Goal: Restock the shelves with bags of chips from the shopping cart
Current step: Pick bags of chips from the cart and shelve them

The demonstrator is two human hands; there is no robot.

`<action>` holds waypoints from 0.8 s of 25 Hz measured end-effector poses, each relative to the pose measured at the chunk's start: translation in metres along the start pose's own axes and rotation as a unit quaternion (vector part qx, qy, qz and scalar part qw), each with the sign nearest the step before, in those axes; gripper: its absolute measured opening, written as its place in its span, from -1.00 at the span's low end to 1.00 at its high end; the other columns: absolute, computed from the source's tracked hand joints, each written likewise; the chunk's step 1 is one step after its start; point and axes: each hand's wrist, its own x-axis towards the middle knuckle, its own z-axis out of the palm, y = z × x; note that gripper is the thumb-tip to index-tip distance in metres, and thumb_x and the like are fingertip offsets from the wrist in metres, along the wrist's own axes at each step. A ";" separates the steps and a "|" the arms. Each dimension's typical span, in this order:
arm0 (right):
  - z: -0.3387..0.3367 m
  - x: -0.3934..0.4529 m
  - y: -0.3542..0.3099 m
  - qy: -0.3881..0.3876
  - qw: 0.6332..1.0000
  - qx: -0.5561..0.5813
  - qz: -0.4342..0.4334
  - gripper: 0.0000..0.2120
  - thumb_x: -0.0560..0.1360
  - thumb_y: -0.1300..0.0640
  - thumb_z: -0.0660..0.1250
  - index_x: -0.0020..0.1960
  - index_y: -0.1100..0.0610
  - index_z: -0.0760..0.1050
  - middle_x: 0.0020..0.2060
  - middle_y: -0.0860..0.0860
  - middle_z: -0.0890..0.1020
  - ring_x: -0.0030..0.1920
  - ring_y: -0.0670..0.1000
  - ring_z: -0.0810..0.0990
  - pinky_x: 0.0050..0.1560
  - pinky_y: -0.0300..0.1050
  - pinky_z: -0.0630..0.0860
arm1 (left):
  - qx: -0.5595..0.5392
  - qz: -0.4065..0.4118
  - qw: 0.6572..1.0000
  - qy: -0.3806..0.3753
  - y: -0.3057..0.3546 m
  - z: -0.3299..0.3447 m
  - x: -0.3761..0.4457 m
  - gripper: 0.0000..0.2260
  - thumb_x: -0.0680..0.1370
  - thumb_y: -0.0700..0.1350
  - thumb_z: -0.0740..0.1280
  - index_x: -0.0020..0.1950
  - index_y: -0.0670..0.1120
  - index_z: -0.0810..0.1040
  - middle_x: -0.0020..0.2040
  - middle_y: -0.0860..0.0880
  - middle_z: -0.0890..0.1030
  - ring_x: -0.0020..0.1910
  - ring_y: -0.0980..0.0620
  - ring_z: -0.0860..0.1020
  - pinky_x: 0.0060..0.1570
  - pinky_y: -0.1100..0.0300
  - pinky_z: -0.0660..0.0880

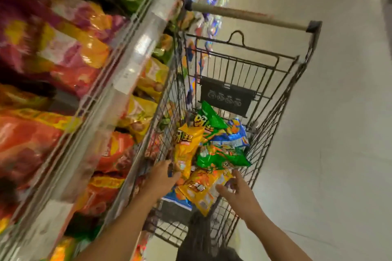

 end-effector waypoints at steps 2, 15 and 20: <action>0.006 0.028 0.002 0.021 0.995 0.070 0.063 -0.49 0.54 0.01 0.44 0.41 -0.04 0.31 -0.02 -0.21 0.59 -0.04 -0.23 0.57 -0.14 -0.38 0.46 | -0.037 -0.043 0.998 -0.029 -0.001 0.011 0.042 -0.41 0.59 0.07 0.38 0.54 -0.12 0.32 0.49 -0.18 0.37 0.43 -0.17 0.41 0.38 0.01 0.37; 0.045 0.198 0.014 0.122 0.820 0.470 0.304 -0.34 0.46 -0.10 0.48 0.46 0.10 0.38 0.32 0.11 0.57 0.28 0.16 0.54 -0.06 0.02 0.52 | -0.175 -0.177 0.968 -0.034 -0.037 0.086 0.200 -0.20 0.54 0.17 0.42 0.63 -0.08 0.12 0.58 -0.16 0.27 0.54 -0.21 0.26 0.48 -0.20 0.28; 0.047 0.199 0.030 0.220 0.804 0.472 0.288 -0.62 0.51 0.29 0.43 0.29 0.16 0.45 0.15 0.15 0.63 -0.02 0.08 0.63 -0.09 0.01 0.56 | -0.110 -0.150 0.981 -0.053 -0.042 0.082 0.208 -0.39 0.44 0.19 0.52 0.35 -0.12 0.51 0.40 -0.12 0.44 0.38 -0.17 0.44 0.31 0.00 0.45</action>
